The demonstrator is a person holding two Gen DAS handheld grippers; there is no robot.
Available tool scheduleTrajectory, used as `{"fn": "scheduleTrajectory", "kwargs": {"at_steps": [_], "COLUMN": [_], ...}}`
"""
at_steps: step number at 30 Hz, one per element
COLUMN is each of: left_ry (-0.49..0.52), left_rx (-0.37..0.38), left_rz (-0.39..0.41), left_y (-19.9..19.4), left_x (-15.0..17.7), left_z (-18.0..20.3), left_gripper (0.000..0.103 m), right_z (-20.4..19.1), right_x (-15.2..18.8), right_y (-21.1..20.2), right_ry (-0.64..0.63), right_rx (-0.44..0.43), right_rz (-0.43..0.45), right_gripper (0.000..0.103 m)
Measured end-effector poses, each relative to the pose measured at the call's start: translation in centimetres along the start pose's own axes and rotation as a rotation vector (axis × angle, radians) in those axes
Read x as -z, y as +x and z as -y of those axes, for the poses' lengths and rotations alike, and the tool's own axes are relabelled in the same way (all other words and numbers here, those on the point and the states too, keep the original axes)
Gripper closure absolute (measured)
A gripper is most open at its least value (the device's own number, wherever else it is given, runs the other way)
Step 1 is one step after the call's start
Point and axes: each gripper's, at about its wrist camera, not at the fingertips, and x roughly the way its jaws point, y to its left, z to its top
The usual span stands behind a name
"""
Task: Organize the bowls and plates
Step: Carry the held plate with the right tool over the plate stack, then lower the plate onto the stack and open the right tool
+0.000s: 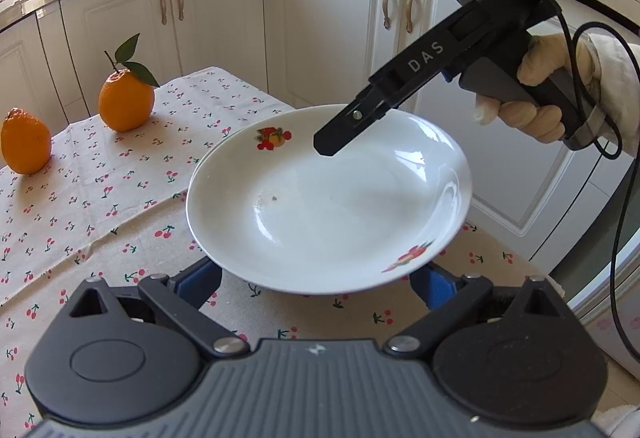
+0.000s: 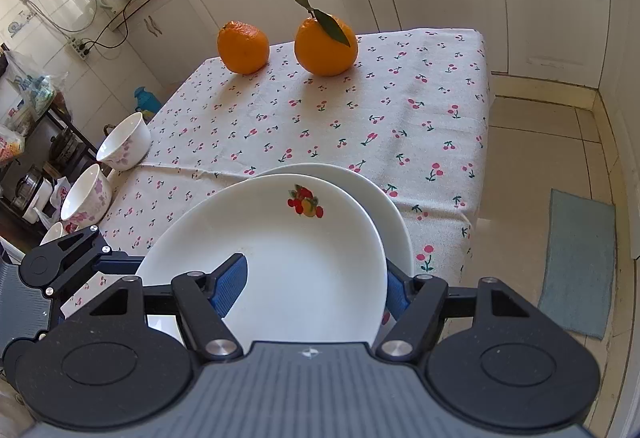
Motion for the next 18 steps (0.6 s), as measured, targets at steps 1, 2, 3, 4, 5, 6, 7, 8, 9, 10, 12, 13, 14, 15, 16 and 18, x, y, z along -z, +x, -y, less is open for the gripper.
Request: {"fn": "scheduleTrajectory", "kwargs": {"at_steps": [1, 2, 3, 4, 5, 6, 7, 8, 9, 10, 12, 13, 14, 15, 16, 18], "left_ry": [-0.001, -0.004, -0.007, -0.007, -0.005, -0.003, -0.003, -0.004, -0.006, -0.007, -0.011, -0.013, -0.015, -0.016, -0.015, -0.012], "left_rx": [0.002, 0.005, 0.007, 0.007, 0.006, 0.006, 0.006, 0.005, 0.004, 0.004, 0.002, 0.002, 0.004, 0.005, 0.004, 0.003], "left_rz": [0.000, 0.000, 0.001, 0.001, 0.002, 0.004, 0.004, 0.006, 0.008, 0.008, 0.010, 0.012, 0.013, 0.015, 0.016, 0.015], "left_y": [0.1, 0.1, 0.1, 0.1, 0.1, 0.1, 0.2, 0.1, 0.1, 0.2, 0.2, 0.2, 0.2, 0.2, 0.2, 0.3], "left_x": [0.0, 0.0, 0.0, 0.0, 0.0, 0.1, 0.1, 0.1, 0.1, 0.1, 0.1, 0.1, 0.1, 0.1, 0.1, 0.1], "left_z": [-0.1, -0.1, -0.2, -0.2, -0.2, -0.3, -0.3, -0.3, -0.3, -0.4, -0.4, -0.4, -0.4, -0.5, -0.5, -0.5], "left_gripper": [0.003, 0.004, 0.004, 0.004, 0.004, 0.004, 0.004, 0.004, 0.004, 0.004, 0.004, 0.004, 0.004, 0.004, 0.004, 0.004], "right_z": [0.0, 0.0, 0.0, -0.1, -0.1, -0.2, -0.2, -0.3, -0.3, -0.3, -0.4, -0.4, -0.4, -0.4, -0.5, -0.6], "right_x": [0.0, 0.1, 0.1, 0.2, 0.3, 0.3, 0.4, 0.4, 0.5, 0.5, 0.5, 0.6, 0.6, 0.7, 0.7, 0.8], "right_y": [0.0, -0.1, -0.2, -0.3, -0.3, -0.4, -0.5, -0.6, -0.7, -0.8, -1.0, -1.1, -1.1, -1.2, -1.3, -1.4], "right_ry": [0.001, 0.001, 0.000, 0.000, 0.000, -0.001, -0.003, -0.004, -0.005, -0.006, -0.007, -0.007, -0.005, -0.005, -0.006, -0.007], "right_rx": [0.002, 0.003, 0.004, 0.006, 0.009, 0.011, 0.014, 0.015, 0.017, 0.018, 0.023, 0.024, 0.025, 0.026, 0.030, 0.038], "right_rz": [0.000, 0.000, 0.000, -0.001, 0.000, 0.000, 0.000, 0.001, 0.003, 0.003, 0.005, 0.006, 0.006, 0.006, 0.007, 0.007], "right_gripper": [0.028, 0.028, 0.028, 0.028, 0.028, 0.028, 0.028, 0.028, 0.028, 0.028, 0.028, 0.028, 0.028, 0.027, 0.027, 0.027]}}
